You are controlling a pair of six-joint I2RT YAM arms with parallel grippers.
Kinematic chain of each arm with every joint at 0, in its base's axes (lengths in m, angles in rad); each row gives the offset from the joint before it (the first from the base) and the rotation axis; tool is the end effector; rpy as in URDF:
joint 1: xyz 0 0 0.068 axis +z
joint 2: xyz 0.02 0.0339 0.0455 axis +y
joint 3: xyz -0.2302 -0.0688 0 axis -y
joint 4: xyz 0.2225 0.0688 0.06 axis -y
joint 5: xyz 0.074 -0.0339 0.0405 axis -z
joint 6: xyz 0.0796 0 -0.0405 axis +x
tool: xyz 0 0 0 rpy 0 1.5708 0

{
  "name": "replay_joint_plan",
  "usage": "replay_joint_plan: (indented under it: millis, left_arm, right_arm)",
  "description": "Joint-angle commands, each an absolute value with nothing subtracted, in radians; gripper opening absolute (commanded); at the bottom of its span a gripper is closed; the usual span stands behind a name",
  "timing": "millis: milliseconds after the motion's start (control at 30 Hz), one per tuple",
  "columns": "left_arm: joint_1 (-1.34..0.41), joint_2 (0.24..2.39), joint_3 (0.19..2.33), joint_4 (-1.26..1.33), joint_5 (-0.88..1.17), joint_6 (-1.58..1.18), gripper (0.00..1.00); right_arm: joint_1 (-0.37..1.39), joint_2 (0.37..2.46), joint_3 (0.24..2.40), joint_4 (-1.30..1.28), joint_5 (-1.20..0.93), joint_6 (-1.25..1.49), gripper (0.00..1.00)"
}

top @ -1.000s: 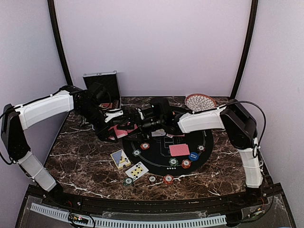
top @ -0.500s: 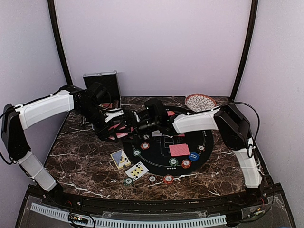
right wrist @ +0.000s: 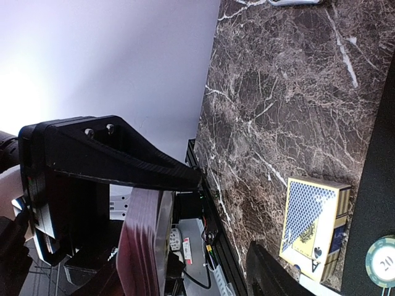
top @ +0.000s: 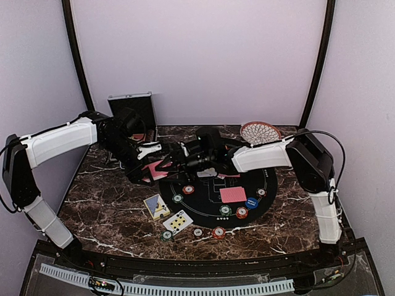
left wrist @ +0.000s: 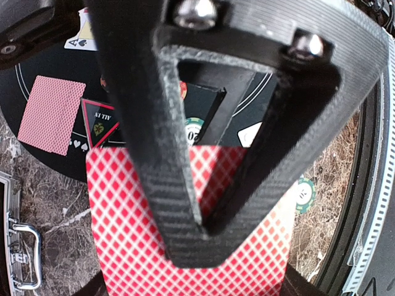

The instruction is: Distribute texas hold em gaming equipment

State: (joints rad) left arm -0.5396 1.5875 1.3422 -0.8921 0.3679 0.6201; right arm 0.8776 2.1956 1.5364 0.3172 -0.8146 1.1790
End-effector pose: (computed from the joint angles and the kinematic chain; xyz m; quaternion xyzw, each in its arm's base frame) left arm 0.2568 -0.1872 0.2133 0.5590 0.7816 -0.1700 0.2184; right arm 0.2676 0.4127 0.1682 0.1131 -0.7761 -0.6204 0.0039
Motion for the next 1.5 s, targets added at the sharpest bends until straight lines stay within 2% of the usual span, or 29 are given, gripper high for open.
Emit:
replay_joint_plan:
  millis: [0, 100, 267, 333, 700, 933, 1300, 1467]
  left_arm:
    - [-0.537, 1.559, 1.352, -0.894, 0.396, 0.617, 0.0]
    - [-0.537, 1.56, 1.35, -0.891, 0.398, 0.614, 0.0]
    - [-0.536, 1.559, 1.346, -0.888, 0.393, 0.61, 0.0]
    - [-0.537, 1.561, 1.345, -0.885, 0.387, 0.61, 0.0]
    - [-0.537, 1.561, 1.341, -0.887, 0.385, 0.613, 0.0]
    - [-0.537, 1.561, 1.337, -0.887, 0.384, 0.613, 0.0]
    - [-0.537, 1.557, 1.327, -0.884, 0.378, 0.615, 0.0]
    - [-0.537, 1.556, 1.321, -0.882, 0.372, 0.62, 0.0]
  right_arm:
    - [0.865, 2.15, 1.487, 0.282, -0.807, 1.15, 0.58]
    - [0.863, 2.13, 1.476, 0.29, -0.81, 1.15, 0.52]
    - [0.861, 2.094, 1.469, 0.317, -0.817, 1.169, 0.32]
    - [0.86, 2.082, 1.467, 0.314, -0.816, 1.169, 0.27]
    - [0.849, 2.045, 1.431, 0.296, -0.822, 1.159, 0.19]
    - [0.848, 2.021, 1.431, 0.305, -0.822, 1.168, 0.07]
    - [0.838, 1.995, 1.393, 0.387, -0.842, 1.24, 0.0]
    - [0.817, 1.966, 1.36, 0.407, -0.844, 1.261, 0.0]
